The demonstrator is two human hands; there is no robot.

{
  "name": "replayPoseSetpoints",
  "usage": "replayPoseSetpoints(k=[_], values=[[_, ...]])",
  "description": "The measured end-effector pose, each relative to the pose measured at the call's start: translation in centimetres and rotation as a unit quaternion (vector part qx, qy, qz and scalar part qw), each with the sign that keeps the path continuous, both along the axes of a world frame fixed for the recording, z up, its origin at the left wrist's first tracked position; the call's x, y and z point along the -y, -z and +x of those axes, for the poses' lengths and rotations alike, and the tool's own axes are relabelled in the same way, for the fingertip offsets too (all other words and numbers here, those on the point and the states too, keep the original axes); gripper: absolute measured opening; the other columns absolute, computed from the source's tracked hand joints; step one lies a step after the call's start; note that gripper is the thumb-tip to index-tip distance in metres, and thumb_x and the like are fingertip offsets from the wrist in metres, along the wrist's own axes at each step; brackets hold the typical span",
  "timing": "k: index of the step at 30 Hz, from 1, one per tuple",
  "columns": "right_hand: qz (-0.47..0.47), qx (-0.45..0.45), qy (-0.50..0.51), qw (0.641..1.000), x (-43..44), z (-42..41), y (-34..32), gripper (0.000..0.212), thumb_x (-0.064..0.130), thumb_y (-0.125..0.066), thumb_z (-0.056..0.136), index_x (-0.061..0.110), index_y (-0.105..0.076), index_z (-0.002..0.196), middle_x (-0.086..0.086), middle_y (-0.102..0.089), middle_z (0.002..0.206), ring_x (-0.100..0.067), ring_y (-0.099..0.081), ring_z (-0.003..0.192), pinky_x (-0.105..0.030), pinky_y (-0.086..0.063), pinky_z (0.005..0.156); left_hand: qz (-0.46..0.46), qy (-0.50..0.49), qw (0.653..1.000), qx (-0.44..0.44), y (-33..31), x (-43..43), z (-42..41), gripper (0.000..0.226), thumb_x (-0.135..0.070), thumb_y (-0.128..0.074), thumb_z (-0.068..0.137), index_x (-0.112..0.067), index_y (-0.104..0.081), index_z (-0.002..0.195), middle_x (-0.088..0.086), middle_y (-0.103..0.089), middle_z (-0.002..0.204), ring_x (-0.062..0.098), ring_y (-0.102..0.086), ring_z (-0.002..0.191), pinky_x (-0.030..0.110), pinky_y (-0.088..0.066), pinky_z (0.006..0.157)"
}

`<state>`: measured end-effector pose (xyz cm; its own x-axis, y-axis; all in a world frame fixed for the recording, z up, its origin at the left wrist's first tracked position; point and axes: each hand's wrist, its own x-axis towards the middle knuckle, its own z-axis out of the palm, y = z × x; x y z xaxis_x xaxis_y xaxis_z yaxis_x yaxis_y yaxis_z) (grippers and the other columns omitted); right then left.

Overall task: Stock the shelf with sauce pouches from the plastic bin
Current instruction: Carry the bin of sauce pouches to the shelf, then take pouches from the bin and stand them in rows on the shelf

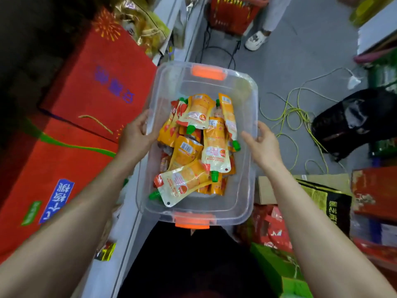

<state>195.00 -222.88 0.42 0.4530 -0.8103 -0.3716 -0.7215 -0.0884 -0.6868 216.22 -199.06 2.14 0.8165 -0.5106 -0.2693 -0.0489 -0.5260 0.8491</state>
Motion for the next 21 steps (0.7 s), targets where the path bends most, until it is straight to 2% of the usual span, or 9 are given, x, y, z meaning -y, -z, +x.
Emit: replayPoseSetpoints(k=[2,3,7,11,14,16,17,19,21], values=[[-0.003,-0.014,-0.014,1.000,3.2,3.8,1.7,0.078,0.071,-0.057,0.070,0.029,-0.048,0.136,-0.005,-0.071,0.088,-0.028,-0.067,0.085,-0.049,-0.056,0.083,0.006,0.015,1.000,0.007,2.0,3.0,3.8,0.058,-0.026,-0.064,0.074,-0.025,-0.056,0.131,-0.016,-0.072,0.099,-0.002,-0.065,0.085,0.026,-0.051,0.076],[-0.001,-0.023,-0.021,0.999,4.6,5.5,2.6,0.074,0.067,-0.058,0.074,0.028,-0.047,0.136,-0.006,-0.069,0.083,-0.029,-0.066,0.082,-0.048,-0.056,0.082,0.015,0.020,1.000,0.005,3.5,4.3,5.7,0.059,-0.031,-0.064,0.072,-0.027,-0.054,0.131,-0.015,-0.072,0.100,0.001,-0.066,0.089,0.034,-0.054,0.080],[0.033,-0.060,-0.047,0.997,9.0,10.9,6.2,0.061,0.045,-0.062,0.089,0.024,-0.041,0.143,-0.013,-0.066,0.080,-0.034,-0.065,0.086,-0.044,-0.053,0.081,0.058,0.025,0.998,-0.020,9.9,8.1,11.2,0.069,-0.039,-0.062,0.074,-0.024,-0.046,0.139,0.008,-0.067,0.123,0.029,-0.064,0.112,0.048,-0.054,0.088],[0.082,-0.084,-0.077,0.990,12.5,14.4,10.4,0.068,0.047,-0.062,0.085,0.035,-0.031,0.145,-0.011,-0.069,0.095,-0.025,-0.057,0.082,-0.056,-0.054,0.085,0.112,0.019,0.993,-0.037,12.2,11.5,13.4,0.071,-0.022,-0.064,0.079,-0.014,-0.039,0.145,0.013,-0.056,0.138,0.026,-0.055,0.124,0.043,-0.046,0.098],[0.102,-0.106,-0.112,0.983,14.1,16.6,12.1,0.063,0.036,-0.059,0.095,0.029,-0.026,0.148,-0.007,-0.063,0.087,-0.025,-0.059,0.072,-0.035,-0.057,0.066,0.154,0.011,0.988,-0.031,14.2,13.1,14.2,0.068,-0.004,-0.065,0.085,-0.013,-0.038,0.146,0.014,-0.055,0.138,0.028,-0.055,0.124,0.037,-0.044,0.095],[0.110,-0.121,-0.144,0.976,14.7,17.1,12.5,0.058,0.030,-0.055,0.099,0.022,-0.024,0.148,-0.007,-0.065,0.079,-0.021,-0.062,0.059,-0.022,-0.046,0.049,0.168,-0.022,0.985,-0.018,15.0,13.9,14.2,0.066,0.001,-0.062,0.085,-0.014,-0.040,0.145,0.007,-0.059,0.128,0.021,-0.056,0.115,0.024,-0.040,0.079],[0.104,-0.130,-0.166,0.972,14.9,17.1,12.5,0.055,0.029,-0.053,0.100,0.020,-0.025,0.146,-0.005,-0.066,0.076,-0.019,-0.064,0.058,-0.023,-0.044,0.050,0.171,-0.035,0.985,-0.013,15.0,14.1,14.1,0.065,0.003,-0.062,0.085,-0.015,-0.041,0.144,0.004,-0.059,0.121,0.018,-0.055,0.110,0.020,-0.035,0.074],[0.098,-0.158,-0.203,0.961,15.3,17.3,12.1,0.050,0.033,-0.051,0.100,0.016,-0.028,0.141,-0.006,-0.069,0.077,-0.026,-0.070,0.071,-0.031,-0.044,0.059,0.177,-0.040,0.983,0.002,14.8,14.4,13.7,0.067,0.002,-0.064,0.084,-0.015,-0.040,0.145,0.012,-0.061,0.120,0.024,-0.058,0.109,0.023,-0.036,0.075],[0.024,-0.195,-0.247,0.949,16.2,18.0,11.6,0.053,0.033,-0.053,0.099,0.012,-0.029,0.141,-0.015,-0.068,0.100,-0.036,-0.065,0.097,-0.036,-0.042,0.069,0.241,-0.029,0.968,0.066,14.3,14.8,12.9,0.071,-0.006,-0.066,0.082,-0.013,-0.036,0.146,0.027,-0.058,0.117,0.040,-0.056,0.105,0.038,-0.040,0.084]])
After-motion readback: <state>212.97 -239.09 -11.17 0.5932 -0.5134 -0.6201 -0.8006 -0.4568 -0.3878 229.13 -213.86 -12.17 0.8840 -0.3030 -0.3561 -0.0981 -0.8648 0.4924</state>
